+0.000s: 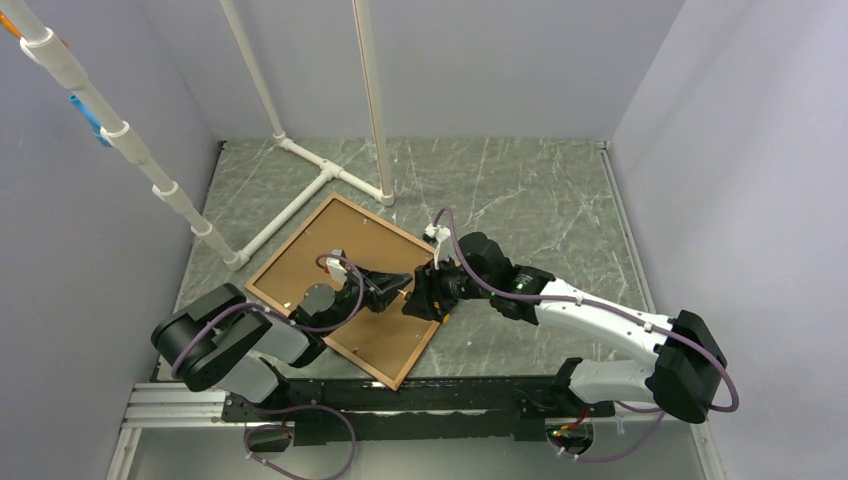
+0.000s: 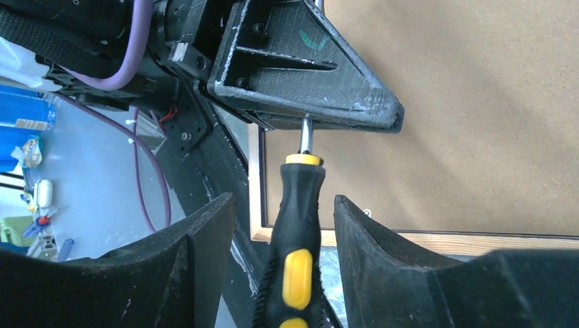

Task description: Take the photo out of the frame

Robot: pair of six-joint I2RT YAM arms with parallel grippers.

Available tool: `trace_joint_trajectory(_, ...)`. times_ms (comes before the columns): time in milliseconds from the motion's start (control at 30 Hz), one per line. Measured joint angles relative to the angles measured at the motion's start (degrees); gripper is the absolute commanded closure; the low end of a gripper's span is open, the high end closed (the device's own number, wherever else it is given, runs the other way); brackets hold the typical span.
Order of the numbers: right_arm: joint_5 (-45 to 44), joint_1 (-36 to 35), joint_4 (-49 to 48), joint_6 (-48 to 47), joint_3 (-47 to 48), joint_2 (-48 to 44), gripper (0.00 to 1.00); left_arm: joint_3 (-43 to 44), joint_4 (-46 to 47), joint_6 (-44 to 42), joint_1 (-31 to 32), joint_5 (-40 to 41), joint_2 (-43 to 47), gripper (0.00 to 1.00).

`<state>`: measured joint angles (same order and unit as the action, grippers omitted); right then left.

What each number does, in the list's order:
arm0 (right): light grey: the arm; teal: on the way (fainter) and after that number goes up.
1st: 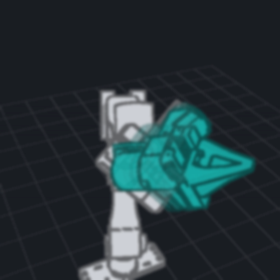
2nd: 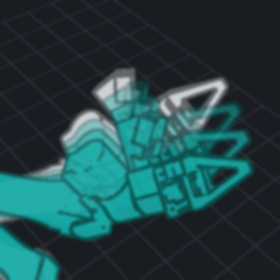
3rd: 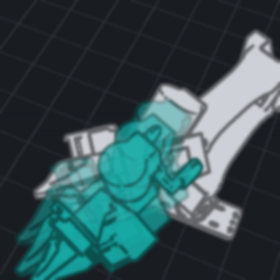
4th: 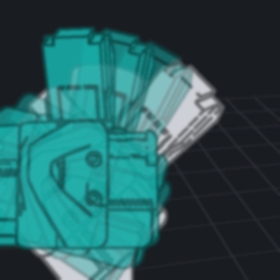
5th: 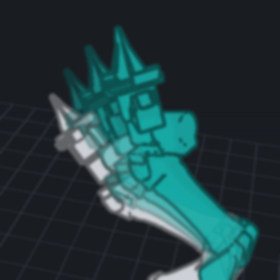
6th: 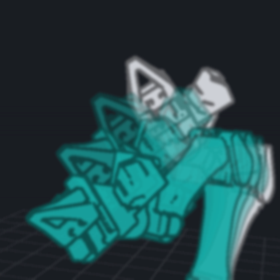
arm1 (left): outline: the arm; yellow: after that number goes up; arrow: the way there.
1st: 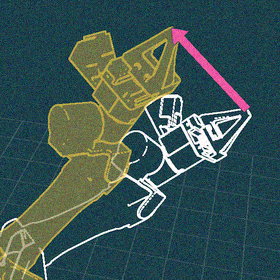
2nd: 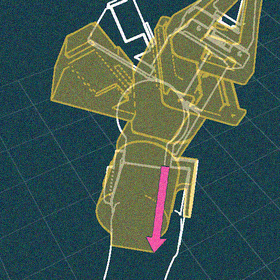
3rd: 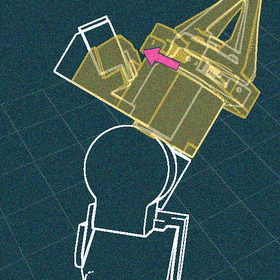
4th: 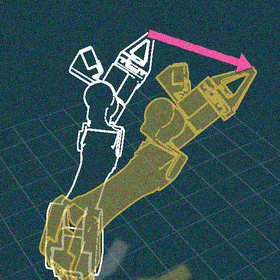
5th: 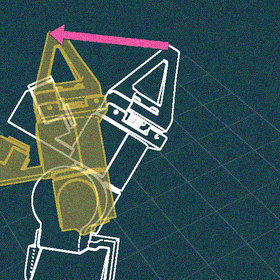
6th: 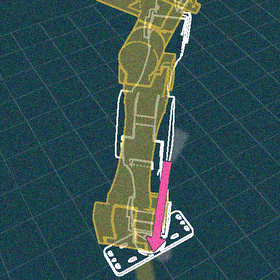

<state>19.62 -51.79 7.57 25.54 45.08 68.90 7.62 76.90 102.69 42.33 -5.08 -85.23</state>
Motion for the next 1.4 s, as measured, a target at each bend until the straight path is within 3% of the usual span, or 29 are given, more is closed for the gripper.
trace_joint_trajectory(200, 1.9, 0.0, 2.8, -2.2, 2.3, 1.1, 0.42, 0.0, -3.3, -1.2, 1.2, 0.3, 5.6, 1.00)
trace_joint_trajectory(300, 2.6, 0.0, 3.5, -3.2, 3.2, 1.4, 0.50, 0.3, -6.1, -2.6, 1.6, 0.5, 8.7, 1.00)
trace_joint_trajectory(333, 2.9, 0.0, 3.8, -3.5, 3.5, 1.5, 0.56, 0.4, -6.8, -3.0, 1.6, 0.5, 9.4, 1.00)
trace_joint_trajectory(433, 4.1, 0.0, 4.5, -3.8, 4.2, 2.1, 0.94, 0.6, -9.6, -4.8, 1.8, 1.3, 11.8, 1.00)
trace_joint_trajectory(467, 3.7, -0.2, 4.8, -3.8, 4.5, 2.3, 1.00, 0.6, -10.3, -5.2, 1.8, 1.6, 12.2, 0.99)
trace_joint_trajectory(500, 2.4, -0.2, 5.5, -3.0, 4.8, 2.7, 1.00, 0.6, -10.8, -6.3, 1.9, 2.0, 12.8, 0.92)
trace_joint_trajectory(633, 2.7, -0.2, 6.2, -3.3, 4.9, 3.4, 1.00, 0.3, -16.5, -9.0, 2.2, 3.2, 17.9, 0.43)
trace_joint_trajectory(733, 0.0, -0.4, 8.2, -3.8, 5.5, 3.3, 1.00, 0.1, -23.2, -11.1, 2.1, 4.1, 25.8, 0.30)
trace_joint_trajectory(833, -4.2, -0.4, 10.6, -4.5, 6.1, 2.8, 1.00, 0.4, -33.1, -14.1, 2.1, 5.2, 34.5, 0.23)
trace_joint_trajectory(967, -12.3, -0.3, 16.1, -5.9, 7.0, 2.3, 1.00, 5.2, -54.3, -22.0, 2.1, 7.2, 46.8, 0.16)
trace_joint_trajectory(1200, -23.7, -0.2, 24.7, -7.5, 7.9, 5.0, 1.00, 14.3, -87.5, -30.7, 2.1, 13.1, 60.0, 0.23)
trace_joint_trajectory(1400, -29.1, 0.2, 29.2, -9.0, 8.3, 7.9, 1.00, 15.4, -107.5, -33.8, 2.0, 17.2, 62.2, 0.27)
